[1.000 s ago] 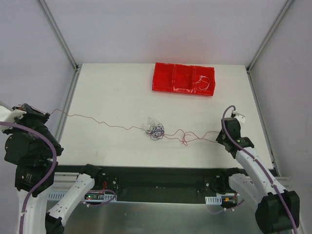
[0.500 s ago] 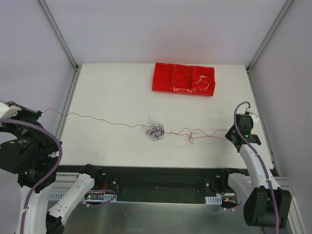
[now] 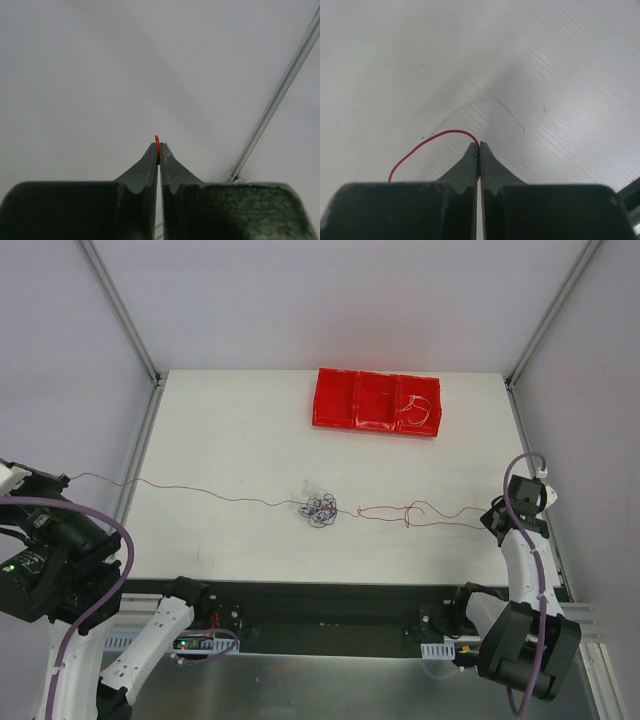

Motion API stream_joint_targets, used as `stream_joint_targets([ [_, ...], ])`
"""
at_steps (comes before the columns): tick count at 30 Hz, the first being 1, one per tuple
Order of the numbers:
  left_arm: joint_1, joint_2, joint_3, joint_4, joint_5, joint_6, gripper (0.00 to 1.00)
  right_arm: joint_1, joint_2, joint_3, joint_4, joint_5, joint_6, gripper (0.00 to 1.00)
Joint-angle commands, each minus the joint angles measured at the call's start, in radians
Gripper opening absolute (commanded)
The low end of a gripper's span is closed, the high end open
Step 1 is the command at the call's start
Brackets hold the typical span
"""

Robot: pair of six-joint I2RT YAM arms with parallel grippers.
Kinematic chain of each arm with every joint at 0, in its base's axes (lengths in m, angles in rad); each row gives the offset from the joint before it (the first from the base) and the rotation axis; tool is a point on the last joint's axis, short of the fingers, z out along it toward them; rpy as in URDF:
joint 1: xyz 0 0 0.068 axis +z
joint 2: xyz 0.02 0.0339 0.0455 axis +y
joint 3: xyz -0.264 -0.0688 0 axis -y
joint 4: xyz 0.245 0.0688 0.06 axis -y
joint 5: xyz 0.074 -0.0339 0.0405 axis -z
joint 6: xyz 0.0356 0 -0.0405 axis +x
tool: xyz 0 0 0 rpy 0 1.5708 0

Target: Untangle the cables

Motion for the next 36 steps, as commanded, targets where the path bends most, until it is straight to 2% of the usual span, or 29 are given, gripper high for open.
stream_joint_targets([
  [1,0.004,-0.004,0.022,-0.035,-0.022,-0.098,0.00,-0.038,0.021,0.034,0.040,-0.047,-0.022,0.01],
  [3,0.002,0.022,0.103,-0.533,0.065,-0.504,0.00,-0.006,0.022,0.043,0.067,-0.122,-0.049,0.02],
  [4,0.002,0.052,0.124,-0.706,0.137,-0.695,0.00,0.047,0.027,0.049,0.078,-0.148,-0.069,0.04],
  [6,0.002,0.099,0.112,-0.841,0.333,-0.892,0.00,0.138,0.054,0.075,0.072,-0.135,-0.095,0.08],
  [9,0.004,0.187,0.087,-0.892,0.595,-1.064,0.00,0.203,0.135,0.127,0.052,-0.156,-0.129,0.15],
  [12,0.004,0.269,0.096,-0.898,0.807,-1.141,0.00,0.230,0.238,0.214,-0.019,-0.219,-0.167,0.26],
  [15,0.004,0.321,0.122,-0.904,0.953,-1.161,0.00,0.307,0.243,0.247,-0.032,-0.216,-0.203,0.49],
  [18,0.004,0.344,0.144,-0.917,1.056,-1.177,0.00,0.460,0.215,0.307,-0.043,-0.149,-0.288,0.71],
  [20,0.004,0.353,0.151,-0.926,1.110,-1.192,0.00,0.573,0.206,0.351,-0.016,-0.150,-0.345,0.79],
  [22,0.004,0.355,0.154,-0.929,1.173,-1.206,0.00,0.684,0.202,0.374,0.065,-0.220,-0.406,0.90],
  [25,0.004,0.363,0.162,-0.932,1.256,-1.217,0.00,0.811,0.238,0.426,0.215,-0.381,-0.404,0.92],
  [29,0.004,0.375,0.185,-0.944,1.339,-1.236,0.00,0.934,0.324,0.495,0.473,-0.582,-0.286,0.94],
  [33,0.004,0.379,0.193,-0.946,1.371,-1.264,0.00,1.014,0.442,0.548,0.731,-0.681,-0.064,0.94],
  [36,0.004,0.381,0.194,-0.946,1.385,-1.279,0.00,1.052,0.502,0.581,0.826,-0.662,0.047,0.94],
])
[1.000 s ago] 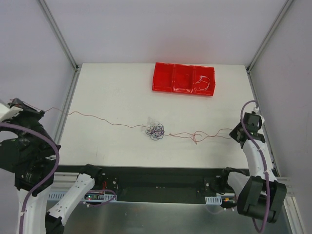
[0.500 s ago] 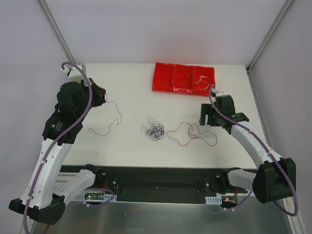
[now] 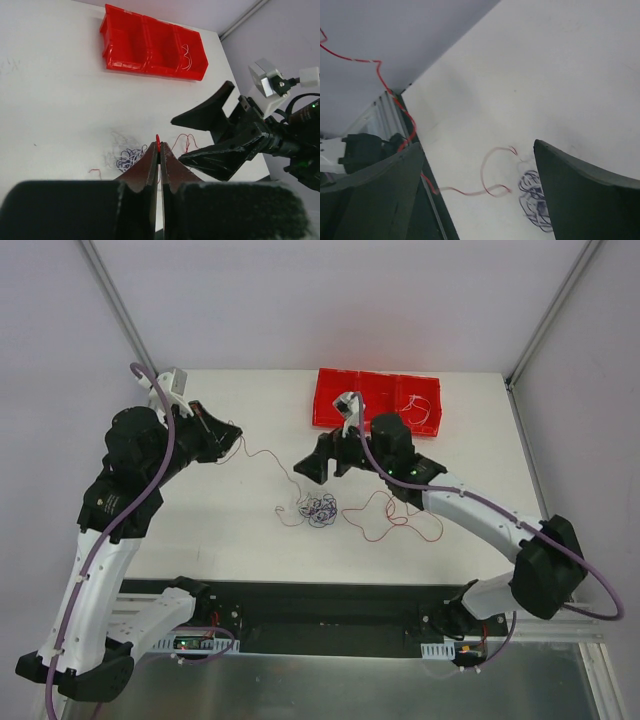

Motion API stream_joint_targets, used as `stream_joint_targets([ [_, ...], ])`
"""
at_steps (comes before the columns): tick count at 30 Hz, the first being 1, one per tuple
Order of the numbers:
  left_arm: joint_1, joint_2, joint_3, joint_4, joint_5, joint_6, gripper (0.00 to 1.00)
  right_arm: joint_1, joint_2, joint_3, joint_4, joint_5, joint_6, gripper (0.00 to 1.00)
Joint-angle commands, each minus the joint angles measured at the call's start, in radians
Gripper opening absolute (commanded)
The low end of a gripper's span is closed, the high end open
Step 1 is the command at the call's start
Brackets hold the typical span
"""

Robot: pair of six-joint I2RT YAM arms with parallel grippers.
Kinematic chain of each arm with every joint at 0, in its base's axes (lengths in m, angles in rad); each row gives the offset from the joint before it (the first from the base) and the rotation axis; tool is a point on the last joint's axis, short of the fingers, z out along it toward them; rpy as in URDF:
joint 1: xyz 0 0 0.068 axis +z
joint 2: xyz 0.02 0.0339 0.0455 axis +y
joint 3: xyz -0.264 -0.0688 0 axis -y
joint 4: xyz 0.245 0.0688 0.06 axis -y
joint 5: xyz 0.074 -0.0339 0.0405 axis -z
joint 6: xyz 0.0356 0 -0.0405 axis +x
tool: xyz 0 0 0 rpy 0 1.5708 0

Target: Untangle the cables

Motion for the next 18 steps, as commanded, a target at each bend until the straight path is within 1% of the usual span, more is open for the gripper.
stream_joint_targets([
  [1,0.004,0.008,0.034,0.000,0.074,-0.050,0.00,0.048,0.077,0.074,0.297,-0.093,0.241,0.94],
  [4,0.004,0.009,0.034,0.002,0.092,-0.062,0.00,0.066,0.126,0.111,0.332,-0.101,0.302,0.92],
  [8,0.004,0.014,0.044,0.002,0.108,-0.070,0.00,0.083,0.166,0.134,0.343,-0.130,0.331,0.86],
  [14,0.004,0.020,0.063,0.002,0.103,-0.073,0.00,0.109,0.197,0.071,0.474,-0.188,0.399,0.84],
  [18,0.004,0.023,0.069,0.002,0.100,-0.070,0.00,0.149,0.226,0.046,0.528,-0.176,0.420,0.83],
])
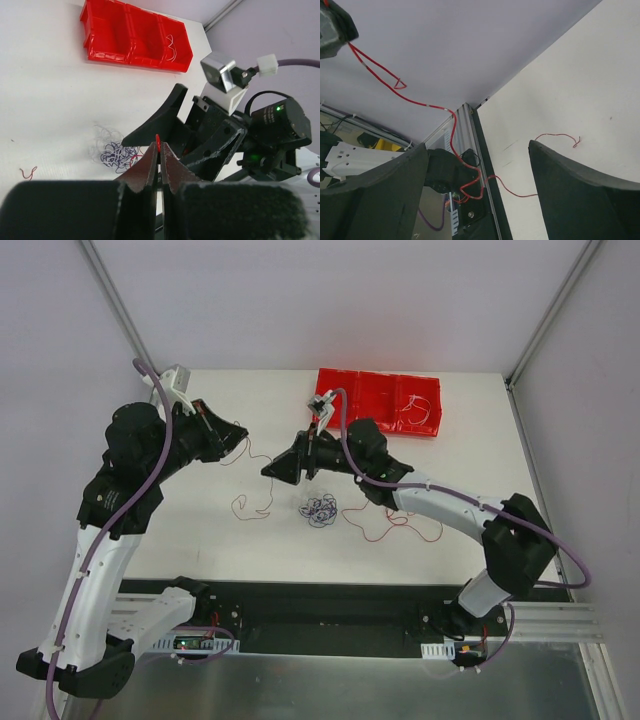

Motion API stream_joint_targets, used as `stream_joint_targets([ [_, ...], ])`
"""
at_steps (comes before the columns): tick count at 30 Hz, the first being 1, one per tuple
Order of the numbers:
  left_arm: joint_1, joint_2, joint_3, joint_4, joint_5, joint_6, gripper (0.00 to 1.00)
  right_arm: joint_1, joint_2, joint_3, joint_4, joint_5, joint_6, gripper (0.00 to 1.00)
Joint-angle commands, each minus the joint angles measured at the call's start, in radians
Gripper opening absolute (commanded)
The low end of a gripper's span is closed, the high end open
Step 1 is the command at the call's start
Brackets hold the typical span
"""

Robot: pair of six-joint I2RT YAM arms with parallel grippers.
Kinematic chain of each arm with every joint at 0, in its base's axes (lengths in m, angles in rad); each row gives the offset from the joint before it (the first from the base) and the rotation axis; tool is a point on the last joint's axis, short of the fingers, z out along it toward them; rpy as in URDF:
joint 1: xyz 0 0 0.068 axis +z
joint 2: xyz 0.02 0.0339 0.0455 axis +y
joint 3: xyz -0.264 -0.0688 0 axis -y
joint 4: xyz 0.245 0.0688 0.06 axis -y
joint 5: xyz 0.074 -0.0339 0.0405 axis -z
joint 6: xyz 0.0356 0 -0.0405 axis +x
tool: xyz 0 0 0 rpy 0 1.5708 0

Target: Untangle the cables

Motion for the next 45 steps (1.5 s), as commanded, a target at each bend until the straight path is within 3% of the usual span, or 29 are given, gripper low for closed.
stream_joint_targets([
  [1,0.004,0.001,0.042,0.019,0.015,-0.013,0.00,0.044,0.035,-0.019,0.156,-0.039,0.066,0.83],
  [4,0.004,0.001,0.044,0.020,0.009,-0.008,0.00,0.059,0.040,-0.026,0.172,-0.031,0.066,0.77],
  [8,0.004,-0.008,0.035,0.017,-0.019,0.008,0.00,0.061,0.020,-0.052,0.140,-0.013,0.055,0.42],
  [11,0.004,-0.036,-0.002,0.013,-0.113,0.031,0.00,0.059,-0.048,-0.091,0.072,0.027,0.029,0.20],
  [14,0.006,-0.054,-0.071,-0.001,-0.255,0.061,0.00,0.059,-0.130,-0.114,-0.018,0.070,-0.006,0.04],
  [18,0.010,-0.042,-0.177,-0.015,-0.381,0.081,0.00,0.061,-0.250,-0.102,-0.138,0.101,-0.055,0.01],
  [21,0.013,-0.013,-0.275,0.008,-0.263,0.051,0.00,0.059,-0.315,-0.056,-0.178,0.098,-0.063,0.00],
  [25,0.012,0.070,-0.408,0.175,0.240,0.058,0.00,0.050,-0.351,0.041,-0.186,0.063,-0.040,0.01],
  [32,0.003,0.090,-0.576,0.460,0.475,-0.045,0.00,0.024,-0.362,0.162,-0.242,0.047,-0.037,0.01],
  [34,0.001,0.076,-0.573,0.477,0.504,-0.032,0.12,0.015,-0.355,0.168,-0.262,0.030,-0.043,0.01],
  [36,0.001,0.038,-0.577,0.474,0.481,-0.018,0.44,-0.002,-0.358,0.171,-0.302,0.026,-0.058,0.01],
  [38,0.003,-0.016,-0.581,0.445,0.417,0.004,0.60,-0.010,-0.370,0.174,-0.372,0.023,-0.088,0.01],
  [42,0.004,-0.166,-0.602,0.379,0.164,0.004,0.84,-0.024,-0.405,0.194,-0.514,0.035,-0.166,0.01],
  [45,0.004,-0.275,-0.619,0.396,0.061,0.017,0.89,-0.048,-0.411,0.220,-0.609,0.029,-0.181,0.01],
])
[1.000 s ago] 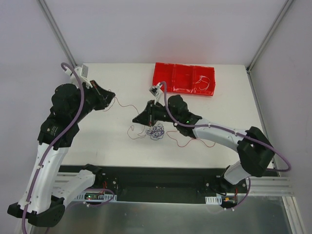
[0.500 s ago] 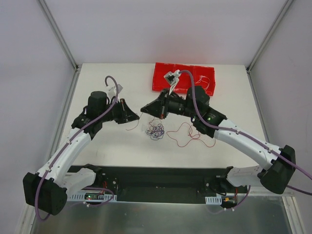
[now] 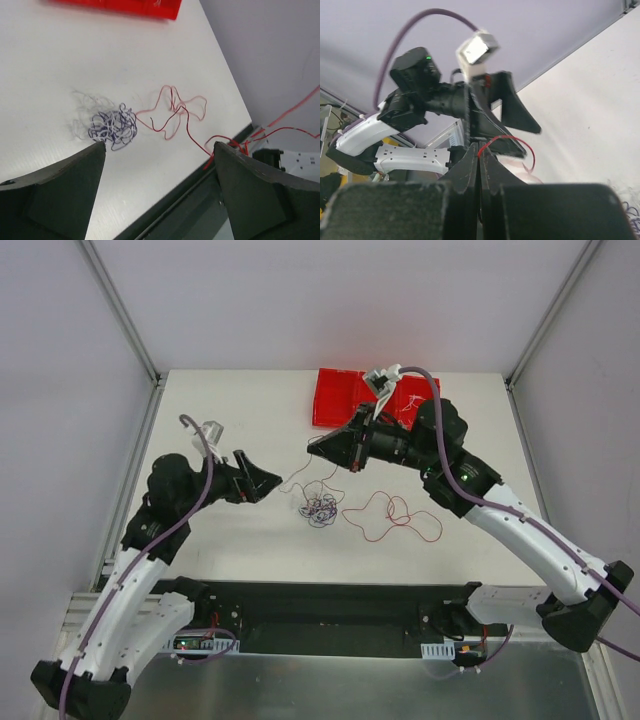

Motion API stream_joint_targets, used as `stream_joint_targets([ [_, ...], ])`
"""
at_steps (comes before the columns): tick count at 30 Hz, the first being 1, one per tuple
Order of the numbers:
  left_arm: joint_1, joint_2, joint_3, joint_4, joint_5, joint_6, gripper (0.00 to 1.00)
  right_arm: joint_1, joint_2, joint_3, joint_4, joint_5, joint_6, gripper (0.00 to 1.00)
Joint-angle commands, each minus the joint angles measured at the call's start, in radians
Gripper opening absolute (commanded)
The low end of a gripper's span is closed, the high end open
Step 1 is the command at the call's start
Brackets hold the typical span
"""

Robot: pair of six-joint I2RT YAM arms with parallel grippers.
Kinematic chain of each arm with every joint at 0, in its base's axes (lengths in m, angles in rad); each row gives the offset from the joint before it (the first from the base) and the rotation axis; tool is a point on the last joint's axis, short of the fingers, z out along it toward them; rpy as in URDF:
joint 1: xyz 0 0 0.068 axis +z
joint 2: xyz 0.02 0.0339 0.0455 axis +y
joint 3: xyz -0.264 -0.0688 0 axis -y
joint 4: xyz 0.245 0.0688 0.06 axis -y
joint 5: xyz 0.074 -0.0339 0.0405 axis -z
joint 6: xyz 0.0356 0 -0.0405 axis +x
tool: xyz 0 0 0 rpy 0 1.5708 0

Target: Untangle the cables

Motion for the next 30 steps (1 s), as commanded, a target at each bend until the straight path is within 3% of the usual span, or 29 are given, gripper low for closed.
stream_joint_targets([
  [1,0.005,-0.144,-0.020,0.035,-0.189,0.044,0.89,-0.033,-0.036,0.073,-0.147,-0.022,-0.061,0.01],
  [5,-0.001,-0.132,-0.020,0.220,0.040,0.090,0.99,-0.046,-0.022,0.094,-0.185,-0.048,-0.041,0.01],
  [7,-0.027,-0.095,-0.012,0.288,0.117,0.105,0.99,-0.046,-0.016,0.101,-0.184,-0.059,-0.037,0.01],
  [14,-0.213,-0.012,0.045,0.394,0.127,0.206,0.99,-0.055,-0.002,0.105,-0.184,-0.068,-0.004,0.01],
  [20,-0.297,0.065,0.079,0.467,0.170,0.252,0.99,-0.053,0.007,0.108,-0.166,-0.079,0.012,0.01],
  [30,-0.416,0.201,0.174,0.431,-0.011,0.340,0.98,-0.055,0.007,0.088,-0.092,-0.076,0.077,0.01],
])
